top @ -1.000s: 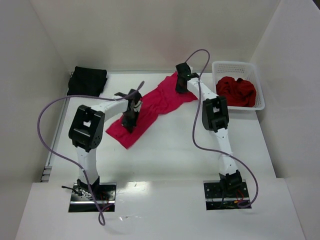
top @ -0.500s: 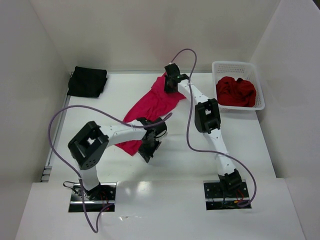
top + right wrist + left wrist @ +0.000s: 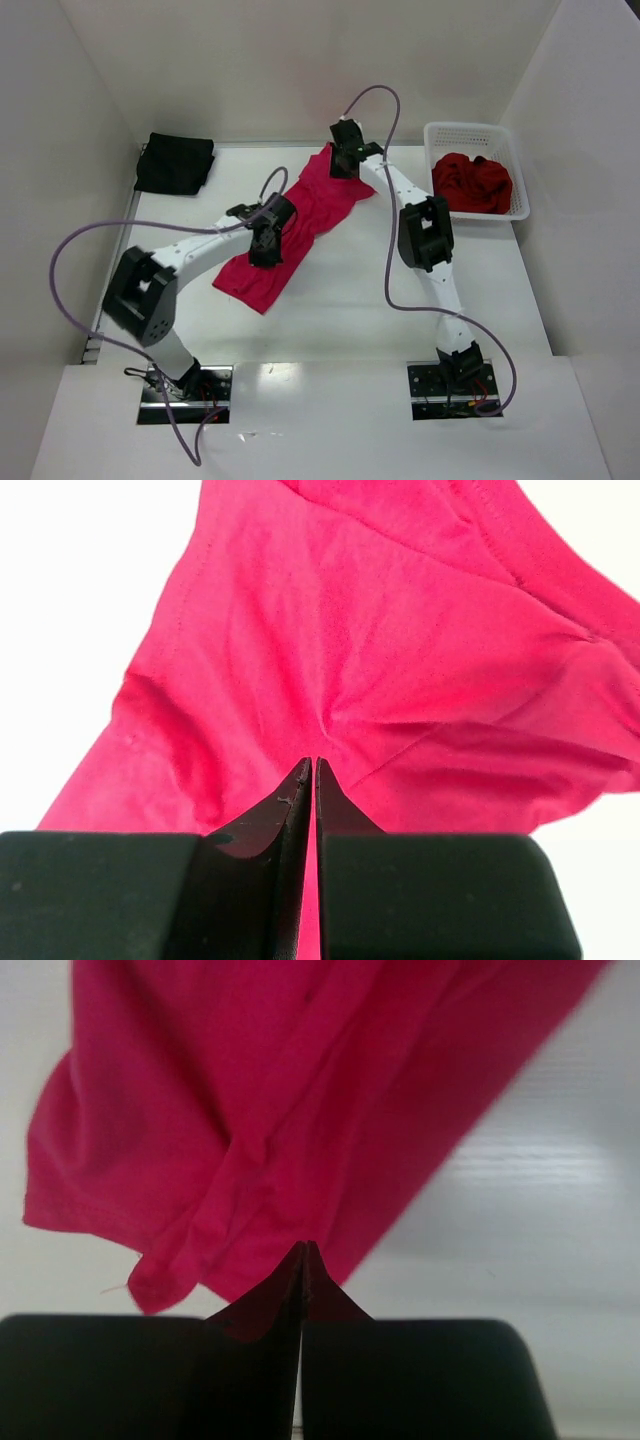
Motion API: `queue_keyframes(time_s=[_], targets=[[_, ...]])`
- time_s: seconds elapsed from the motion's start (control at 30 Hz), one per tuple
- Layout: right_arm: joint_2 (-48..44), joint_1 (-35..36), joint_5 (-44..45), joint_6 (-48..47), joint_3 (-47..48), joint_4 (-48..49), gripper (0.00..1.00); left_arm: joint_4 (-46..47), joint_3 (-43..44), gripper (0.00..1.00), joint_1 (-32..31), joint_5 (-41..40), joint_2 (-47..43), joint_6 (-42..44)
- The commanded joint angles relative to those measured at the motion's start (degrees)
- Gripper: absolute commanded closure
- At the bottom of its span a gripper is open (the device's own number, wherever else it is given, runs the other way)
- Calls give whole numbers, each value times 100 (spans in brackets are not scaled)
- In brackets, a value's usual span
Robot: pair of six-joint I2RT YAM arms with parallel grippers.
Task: Fold and stack the t-shirts
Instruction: Rotate the tshirt 90 degrees
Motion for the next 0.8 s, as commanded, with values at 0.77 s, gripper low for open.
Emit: queue_keyframes(time_s=[0.77], targets=[[365,1,32,94,-298,285,95,699,-882,100,680,995,1215,86]])
